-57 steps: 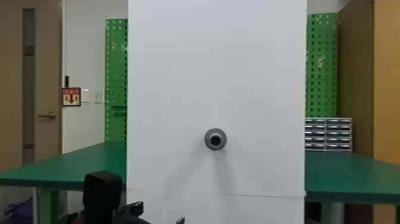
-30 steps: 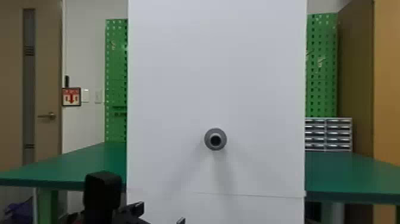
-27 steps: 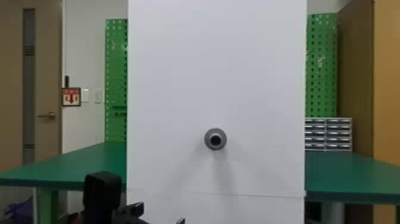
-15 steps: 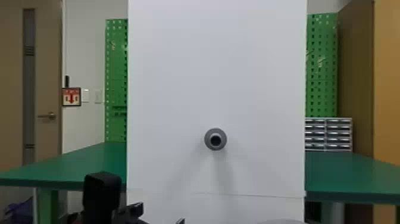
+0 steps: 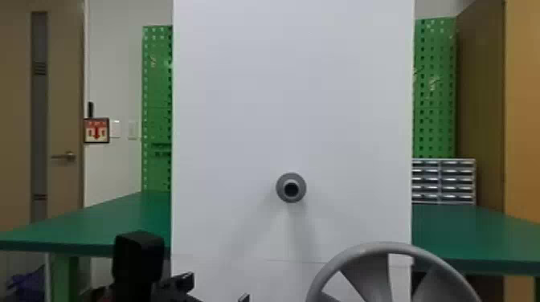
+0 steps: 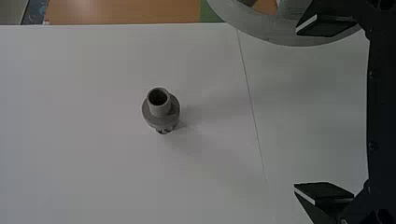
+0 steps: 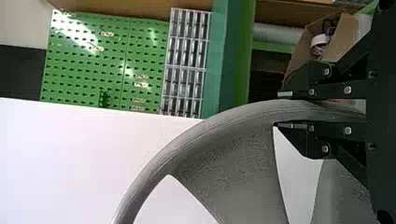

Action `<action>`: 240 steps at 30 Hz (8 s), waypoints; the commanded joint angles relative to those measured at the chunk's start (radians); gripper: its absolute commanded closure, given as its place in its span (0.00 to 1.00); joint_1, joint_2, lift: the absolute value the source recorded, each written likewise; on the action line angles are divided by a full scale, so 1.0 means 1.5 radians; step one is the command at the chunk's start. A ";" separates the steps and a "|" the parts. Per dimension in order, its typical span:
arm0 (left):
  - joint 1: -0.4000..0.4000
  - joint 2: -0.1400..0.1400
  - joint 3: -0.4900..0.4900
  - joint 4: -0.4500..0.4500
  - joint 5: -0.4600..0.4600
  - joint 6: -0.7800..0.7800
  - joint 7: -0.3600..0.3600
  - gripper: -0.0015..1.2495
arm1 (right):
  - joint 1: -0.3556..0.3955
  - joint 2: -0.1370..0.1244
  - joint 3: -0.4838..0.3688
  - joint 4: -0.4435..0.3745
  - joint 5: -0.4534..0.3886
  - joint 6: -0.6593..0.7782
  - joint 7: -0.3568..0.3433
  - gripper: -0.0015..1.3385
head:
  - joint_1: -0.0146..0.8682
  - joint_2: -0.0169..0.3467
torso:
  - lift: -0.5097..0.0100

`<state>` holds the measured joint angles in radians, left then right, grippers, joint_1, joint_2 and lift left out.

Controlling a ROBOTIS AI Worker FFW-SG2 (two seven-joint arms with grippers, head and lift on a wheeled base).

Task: Hold the wheel and insert it

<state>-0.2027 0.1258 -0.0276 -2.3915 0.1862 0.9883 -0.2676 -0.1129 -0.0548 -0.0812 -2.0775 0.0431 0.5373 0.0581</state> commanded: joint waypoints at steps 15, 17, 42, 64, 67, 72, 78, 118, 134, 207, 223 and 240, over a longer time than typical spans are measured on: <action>-0.007 0.000 -0.003 0.000 0.000 0.013 0.000 0.09 | -0.117 -0.006 0.018 -0.114 0.027 0.198 0.000 0.88 | 0.02 0.43 | 0.07; -0.008 0.000 -0.003 0.000 0.000 0.013 -0.001 0.09 | -0.126 -0.006 0.018 -0.116 0.027 0.201 0.000 0.88 | 0.02 0.43 | 0.07; -0.010 0.000 -0.006 0.000 0.000 0.022 -0.001 0.09 | -0.269 -0.003 0.018 -0.130 -0.027 0.368 -0.001 0.88 | 0.02 0.43 | 0.07; -0.015 0.000 -0.012 0.000 -0.004 0.026 -0.001 0.09 | -0.318 -0.012 0.004 -0.117 -0.042 0.400 -0.002 0.88 | 0.02 0.43 | 0.07; -0.016 0.000 -0.013 0.000 -0.004 0.026 -0.001 0.09 | -0.324 -0.012 0.003 -0.117 -0.043 0.403 -0.002 0.88 | 0.02 0.43 | 0.07; -0.016 0.000 -0.013 0.000 -0.004 0.026 -0.001 0.09 | -0.327 -0.012 0.005 -0.115 -0.044 0.402 -0.002 0.88 | 0.02 0.43 | 0.07; -0.016 0.000 -0.015 0.000 -0.004 0.028 -0.001 0.09 | -0.330 -0.012 0.005 -0.112 -0.048 0.399 -0.002 0.88 | 0.02 0.43 | 0.07; -0.026 0.000 -0.029 0.000 -0.013 0.030 0.000 0.09 | -0.340 0.029 0.095 -0.104 -0.069 0.384 -0.087 0.88 | 0.02 0.43 | 0.07; -0.026 0.000 -0.031 0.000 -0.013 0.030 0.000 0.09 | -0.363 0.037 0.131 -0.080 -0.098 0.379 -0.123 0.88 | 0.02 0.43 | 0.07; -0.028 0.000 -0.034 0.000 -0.014 0.029 -0.001 0.09 | -0.380 0.037 0.187 -0.035 -0.138 0.345 -0.155 0.89 | 0.02 0.43 | 0.07; -0.028 0.001 -0.034 0.000 -0.014 0.029 -0.001 0.09 | -0.381 0.037 0.189 -0.032 -0.138 0.342 -0.155 0.89 | 0.02 0.43 | 0.07; -0.031 0.003 -0.039 0.000 -0.017 0.030 0.000 0.09 | -0.388 0.037 0.188 0.006 -0.139 0.319 -0.156 0.89 | 0.02 0.43 | 0.07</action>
<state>-0.2475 0.1304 -0.0843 -2.3915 0.1619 1.0339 -0.2675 -0.6924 0.0000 0.2080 -2.0916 -0.1657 1.0294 -0.1764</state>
